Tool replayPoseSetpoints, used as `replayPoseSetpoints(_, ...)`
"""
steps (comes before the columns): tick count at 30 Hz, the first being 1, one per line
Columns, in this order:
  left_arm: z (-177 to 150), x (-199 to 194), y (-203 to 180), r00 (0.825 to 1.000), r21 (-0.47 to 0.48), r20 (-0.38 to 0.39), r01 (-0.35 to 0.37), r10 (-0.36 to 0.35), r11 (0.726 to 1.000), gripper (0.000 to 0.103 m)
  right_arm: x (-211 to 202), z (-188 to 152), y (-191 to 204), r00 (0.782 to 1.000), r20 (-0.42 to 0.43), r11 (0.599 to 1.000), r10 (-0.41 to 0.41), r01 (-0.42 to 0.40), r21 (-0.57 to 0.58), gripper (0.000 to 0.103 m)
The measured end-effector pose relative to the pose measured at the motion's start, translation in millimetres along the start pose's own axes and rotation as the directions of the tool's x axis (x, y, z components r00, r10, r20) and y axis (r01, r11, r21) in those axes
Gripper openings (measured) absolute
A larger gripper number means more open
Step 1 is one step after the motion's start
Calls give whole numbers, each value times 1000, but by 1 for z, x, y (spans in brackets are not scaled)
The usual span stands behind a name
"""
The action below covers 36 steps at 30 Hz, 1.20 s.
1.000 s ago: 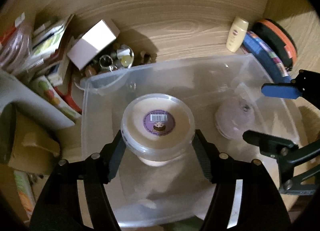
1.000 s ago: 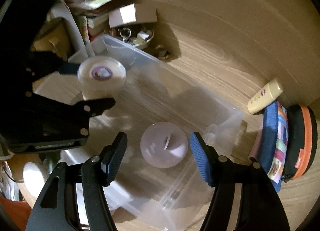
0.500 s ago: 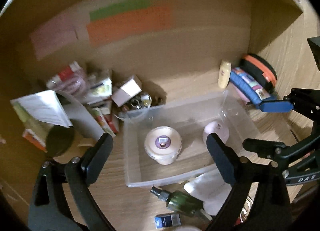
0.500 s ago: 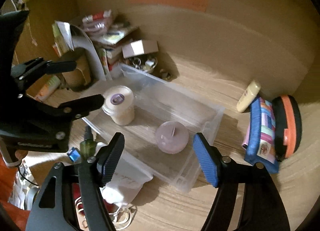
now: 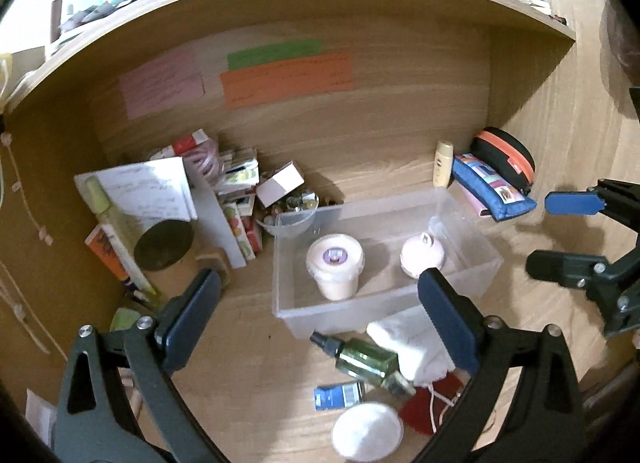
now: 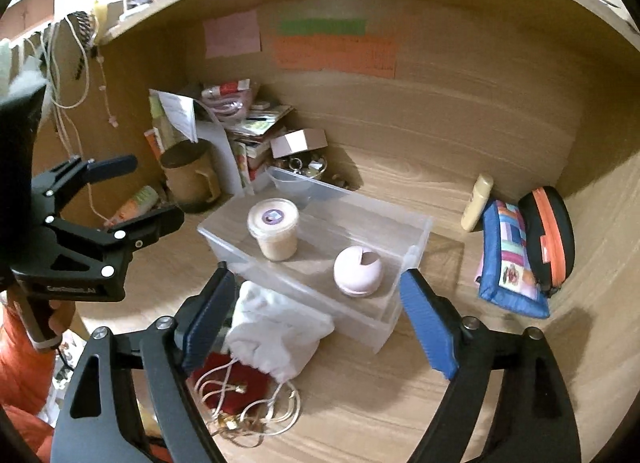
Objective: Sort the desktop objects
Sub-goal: 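Open both grippers to release the containers and withdraw from the box, then grasp the white drawstring pouch with the right gripper while the left grasps a clear round lid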
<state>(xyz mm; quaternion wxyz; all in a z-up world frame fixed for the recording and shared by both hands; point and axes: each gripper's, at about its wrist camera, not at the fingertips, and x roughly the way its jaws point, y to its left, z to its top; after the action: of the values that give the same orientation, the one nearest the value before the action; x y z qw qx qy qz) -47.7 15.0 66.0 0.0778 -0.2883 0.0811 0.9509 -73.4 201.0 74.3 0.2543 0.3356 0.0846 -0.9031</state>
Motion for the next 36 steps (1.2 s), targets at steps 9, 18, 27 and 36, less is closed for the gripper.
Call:
replayPoseSetpoints(9,-53,-7,4,998,-15,-69,13,-14,1000,100,-18,-30,13,999,33,1000,0,-1,24,83)
replayPoseSetpoints(18,-108,13,1,977,-61,-195,76,-86,995,100,-9,-69,22,1000,-5,1000,-9,9,24,83)
replayPoseSetpoints(27,-144,35,-8,946,-62,-289,137,-149,989,100,29,-94,8,993,-109,993,47,-34,117,83)
replayPoseSetpoints(36,-148,63,-11,920,-120,-345,152,-185,981,100,68,-105,4,977,-200,988,69,-39,151,83)
